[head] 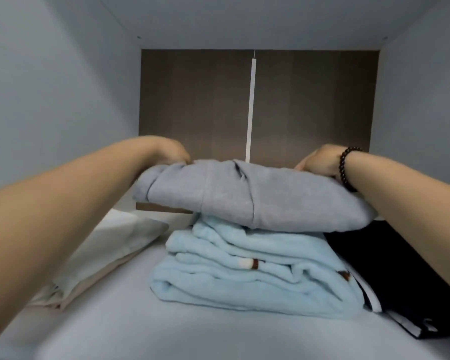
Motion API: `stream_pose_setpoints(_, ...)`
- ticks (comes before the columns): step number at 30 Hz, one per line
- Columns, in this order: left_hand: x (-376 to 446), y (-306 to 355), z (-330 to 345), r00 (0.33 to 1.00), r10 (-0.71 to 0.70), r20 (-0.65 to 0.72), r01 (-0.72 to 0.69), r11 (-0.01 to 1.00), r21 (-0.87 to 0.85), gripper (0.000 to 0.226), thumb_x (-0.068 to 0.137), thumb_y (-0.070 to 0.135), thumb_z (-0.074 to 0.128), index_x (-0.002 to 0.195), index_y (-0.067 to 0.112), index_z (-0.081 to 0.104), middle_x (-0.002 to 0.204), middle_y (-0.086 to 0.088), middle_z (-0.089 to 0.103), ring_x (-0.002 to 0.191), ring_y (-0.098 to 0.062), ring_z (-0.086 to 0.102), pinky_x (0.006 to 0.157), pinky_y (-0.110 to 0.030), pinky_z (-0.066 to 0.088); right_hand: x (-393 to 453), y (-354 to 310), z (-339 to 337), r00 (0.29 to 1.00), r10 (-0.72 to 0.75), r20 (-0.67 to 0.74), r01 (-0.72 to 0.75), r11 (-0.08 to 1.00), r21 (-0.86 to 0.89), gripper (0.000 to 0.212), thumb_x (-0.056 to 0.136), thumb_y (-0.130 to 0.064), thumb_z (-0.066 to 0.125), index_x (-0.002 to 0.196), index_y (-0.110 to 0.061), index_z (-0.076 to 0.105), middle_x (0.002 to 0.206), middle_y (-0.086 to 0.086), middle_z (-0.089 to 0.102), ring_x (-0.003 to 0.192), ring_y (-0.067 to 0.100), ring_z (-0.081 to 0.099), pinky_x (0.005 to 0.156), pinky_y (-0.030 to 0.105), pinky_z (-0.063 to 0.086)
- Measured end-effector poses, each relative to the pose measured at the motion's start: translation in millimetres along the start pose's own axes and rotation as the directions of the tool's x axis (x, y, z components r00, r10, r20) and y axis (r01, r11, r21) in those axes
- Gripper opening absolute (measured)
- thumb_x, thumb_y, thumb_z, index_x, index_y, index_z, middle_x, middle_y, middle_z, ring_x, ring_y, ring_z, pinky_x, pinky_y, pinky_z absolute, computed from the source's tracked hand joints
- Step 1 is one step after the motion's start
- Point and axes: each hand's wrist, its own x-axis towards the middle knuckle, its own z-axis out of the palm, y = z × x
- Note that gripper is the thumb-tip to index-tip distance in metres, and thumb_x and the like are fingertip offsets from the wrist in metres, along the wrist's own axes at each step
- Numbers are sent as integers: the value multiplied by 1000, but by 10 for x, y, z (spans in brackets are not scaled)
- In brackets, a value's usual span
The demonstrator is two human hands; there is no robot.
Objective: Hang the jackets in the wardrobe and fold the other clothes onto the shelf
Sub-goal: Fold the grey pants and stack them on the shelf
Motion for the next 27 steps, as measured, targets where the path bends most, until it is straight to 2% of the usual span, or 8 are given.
stream_pose_setpoints(4, -49, 118, 192, 999, -29, -14, 29, 999, 20, 28, 97, 25, 52, 72, 13, 55, 78, -1, 55, 72, -18, 53, 74, -32, 43, -126, 28, 63, 1000, -3, 4, 4, 987, -160, 34, 94, -25, 54, 121, -7, 63, 127, 11, 59, 115, 29, 56, 99, 36, 46)
stream_pose_setpoints(7, -79, 225, 415, 992, -65, -104, 64, 998, -9, 26, 99, 25, 49, 96, 1, 57, 86, -9, 55, 69, -21, 51, 65, -33, 41, -192, 77, 347, 999, 12, 39, 0, 957, -291, 34, 98, -23, 43, 120, -4, 61, 127, 13, 59, 112, 26, 56, 97, 32, 45)
stream_pose_setpoints(9, -92, 389, 326, 965, -24, -262, 10, 998, -55, 30, 100, 26, 45, 116, 1, 53, 103, -15, 56, 79, -23, 53, 61, -30, 38, -187, 9, 327, 993, -81, -86, 63, 980, -189, 35, 97, -23, 46, 127, -10, 58, 135, 10, 54, 120, 26, 51, 101, 31, 42)
stream_pose_setpoints(11, -56, 578, 233, 934, 110, -340, -155, 982, -106, 27, 100, 17, 37, 112, 1, 55, 118, -19, 56, 93, -24, 51, 71, -29, 39, -143, -115, 338, 964, -206, -169, 196, 978, -76, 40, 99, -28, 43, 137, -20, 49, 147, 5, 42, 133, 25, 40, 107, 29, 31)
stream_pose_setpoints(13, -37, 743, 334, 932, 239, -272, -289, 944, -159, 30, 103, 14, 33, 112, -1, 57, 129, -18, 55, 106, -25, 53, 88, -32, 42, -103, -252, 522, 949, -315, 0, 314, 947, -64, 45, 102, -35, 34, 145, -22, 39, 151, 4, 36, 137, 24, 35, 111, 31, 25)
stream_pose_setpoints(16, 65, 775, 627, 977, 211, -26, -211, 946, -248, 38, 106, 18, 30, 135, 2, 49, 143, -16, 45, 128, -26, 44, 107, -33, 32, 53, -274, 915, 931, -280, 236, 307, 948, -86, 51, 103, -39, 26, 151, -24, 20, 153, 12, 29, 138, 30, 31, 115, 41, 25)
stream_pose_setpoints(20, 182, 711, 825, 990, 137, 43, -117, 944, -308, 40, 106, 17, 30, 141, 0, 43, 151, -16, 36, 137, -24, 33, 104, -24, 24, 223, -212, 1072, 926, -244, 289, 259, 966, -14, 51, 102, -35, 29, 151, -24, 20, 155, 11, 24, 139, 30, 28, 114, 38, 26)
stream_pose_setpoints(27, -13, 630, 901, 986, 154, -67, -166, 831, -531, 46, 104, 20, 39, 149, 10, 34, 154, -11, 33, 139, -25, 34, 109, -26, 27, 100, -204, 1032, 948, -245, 205, 261, 964, -57, 51, 100, -42, 29, 148, -28, 26, 152, 9, 30, 136, 29, 33, 110, 40, 29)
